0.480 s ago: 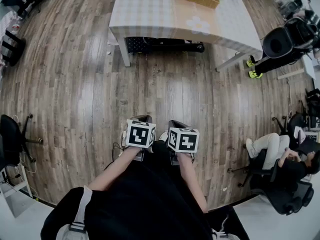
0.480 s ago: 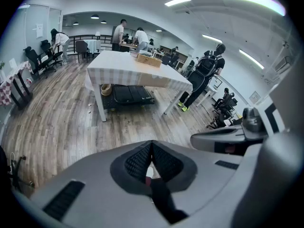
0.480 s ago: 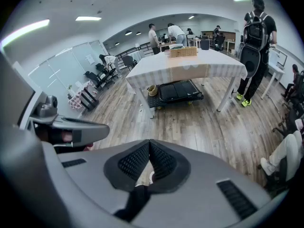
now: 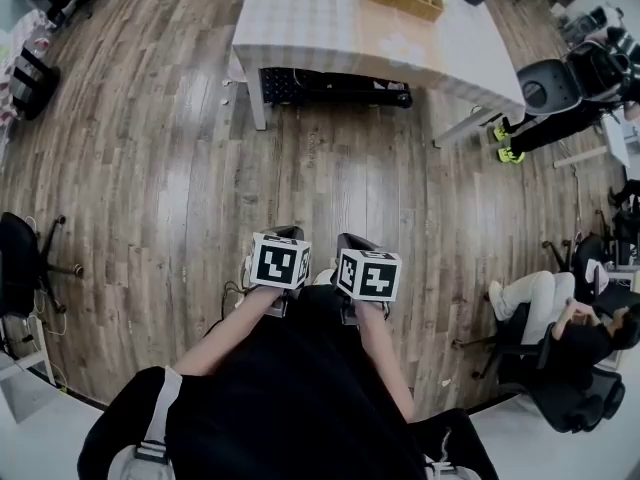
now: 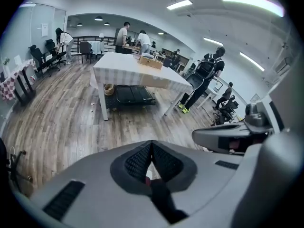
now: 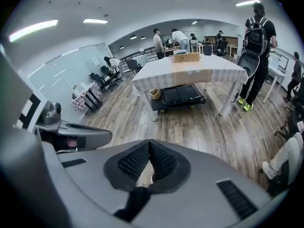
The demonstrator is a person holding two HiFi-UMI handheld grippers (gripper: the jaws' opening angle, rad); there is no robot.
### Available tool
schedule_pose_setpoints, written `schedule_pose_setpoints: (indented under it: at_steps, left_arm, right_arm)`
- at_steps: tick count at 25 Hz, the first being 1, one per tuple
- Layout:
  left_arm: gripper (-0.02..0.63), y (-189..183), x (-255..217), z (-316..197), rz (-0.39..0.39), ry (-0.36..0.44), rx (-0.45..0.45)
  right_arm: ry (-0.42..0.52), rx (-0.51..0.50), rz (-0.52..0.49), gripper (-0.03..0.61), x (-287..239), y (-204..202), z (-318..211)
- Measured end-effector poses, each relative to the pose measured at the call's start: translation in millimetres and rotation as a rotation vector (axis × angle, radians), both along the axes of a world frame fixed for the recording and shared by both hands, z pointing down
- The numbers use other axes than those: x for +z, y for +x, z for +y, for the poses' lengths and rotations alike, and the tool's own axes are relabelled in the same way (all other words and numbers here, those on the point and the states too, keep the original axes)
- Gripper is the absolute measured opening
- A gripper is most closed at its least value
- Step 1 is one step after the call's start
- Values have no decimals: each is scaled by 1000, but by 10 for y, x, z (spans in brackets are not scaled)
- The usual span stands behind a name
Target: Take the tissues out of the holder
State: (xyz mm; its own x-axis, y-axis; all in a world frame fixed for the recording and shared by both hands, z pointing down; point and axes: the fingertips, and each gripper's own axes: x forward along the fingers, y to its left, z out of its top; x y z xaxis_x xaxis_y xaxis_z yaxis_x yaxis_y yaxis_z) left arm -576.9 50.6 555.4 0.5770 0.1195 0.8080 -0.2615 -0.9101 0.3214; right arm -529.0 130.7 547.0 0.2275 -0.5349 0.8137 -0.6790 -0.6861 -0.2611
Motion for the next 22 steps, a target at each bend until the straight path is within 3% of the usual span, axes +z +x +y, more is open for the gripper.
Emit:
schedule_pose_setpoints:
  at_steps: [7,22]
  left_arm:
    - [9,91,-48,143,15,18,-5]
    - [8,657,-234,820,13,53,-14]
  right_arm:
    - [105,-34,12,12,-129,70,73]
    - [218,-107,-9,16,-283,522,652]
